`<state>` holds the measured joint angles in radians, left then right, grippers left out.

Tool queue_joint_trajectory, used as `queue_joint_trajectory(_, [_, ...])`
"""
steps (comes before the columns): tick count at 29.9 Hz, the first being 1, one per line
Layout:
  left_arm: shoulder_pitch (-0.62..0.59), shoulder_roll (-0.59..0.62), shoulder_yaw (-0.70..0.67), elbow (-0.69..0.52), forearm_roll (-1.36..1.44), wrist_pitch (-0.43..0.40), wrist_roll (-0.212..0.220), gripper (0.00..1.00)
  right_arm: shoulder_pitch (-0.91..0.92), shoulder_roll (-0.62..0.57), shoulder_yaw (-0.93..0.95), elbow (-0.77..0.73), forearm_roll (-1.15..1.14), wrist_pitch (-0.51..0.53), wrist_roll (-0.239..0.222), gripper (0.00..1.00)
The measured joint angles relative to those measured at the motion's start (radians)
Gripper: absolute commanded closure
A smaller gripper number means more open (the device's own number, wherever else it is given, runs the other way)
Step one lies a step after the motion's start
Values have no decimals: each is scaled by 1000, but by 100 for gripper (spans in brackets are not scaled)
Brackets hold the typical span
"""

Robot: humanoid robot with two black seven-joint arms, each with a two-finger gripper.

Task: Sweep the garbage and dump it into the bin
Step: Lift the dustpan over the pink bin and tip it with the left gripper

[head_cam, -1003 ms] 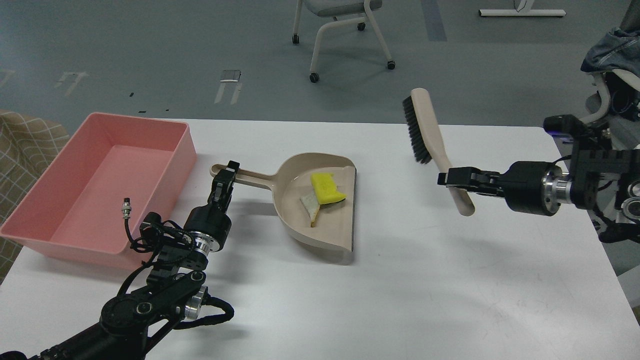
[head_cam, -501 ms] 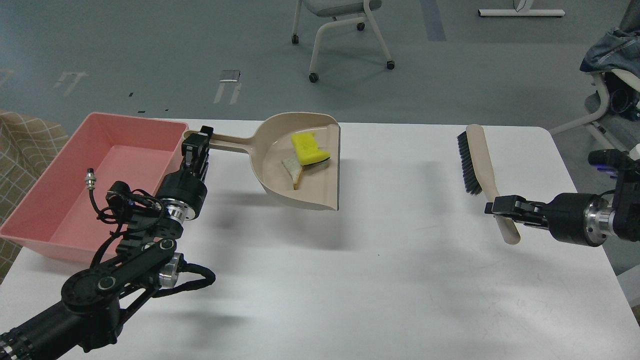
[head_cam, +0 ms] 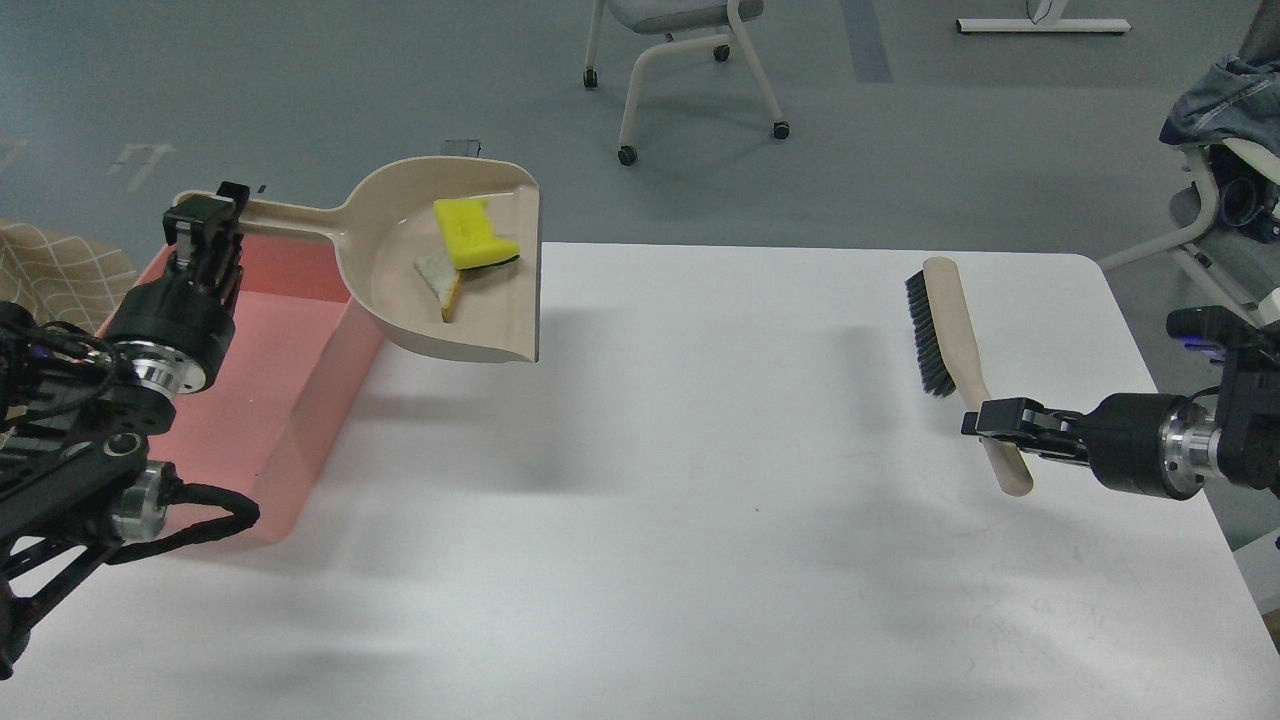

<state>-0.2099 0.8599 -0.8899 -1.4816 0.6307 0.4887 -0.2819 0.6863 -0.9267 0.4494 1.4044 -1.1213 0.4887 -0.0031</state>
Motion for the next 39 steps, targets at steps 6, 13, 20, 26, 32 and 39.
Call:
queue_joint_trajectory(6, [113, 78, -136, 31, -31, 0, -5, 100, 0, 0, -1, 1, 0, 0, 0, 100])
queue_joint_trajectory(13, [282, 101, -333, 72, -33, -41, -6, 100, -5, 4, -1, 1, 0, 0, 0, 100])
queue_joint_trajectory(20, [396, 168, -427, 90, -12, -89, -56, 100, -8, 6, 0, -1, -1, 0, 0, 100])
queue_joint_trajectory(26, [403, 245, -429, 92, 56, -90, -68, 100, -8, 22, 0, -1, -2, 0, 0, 100])
queue_joint_trajectory(32, [404, 262, -421, 93, 251, -82, -69, 100, -7, 25, 1, -1, -2, 0, 0, 100])
queue_joint_trajectory(39, [408, 266, -413, 150, 320, -50, -64, 100, -7, 26, 2, 5, -1, 0, 0, 100])
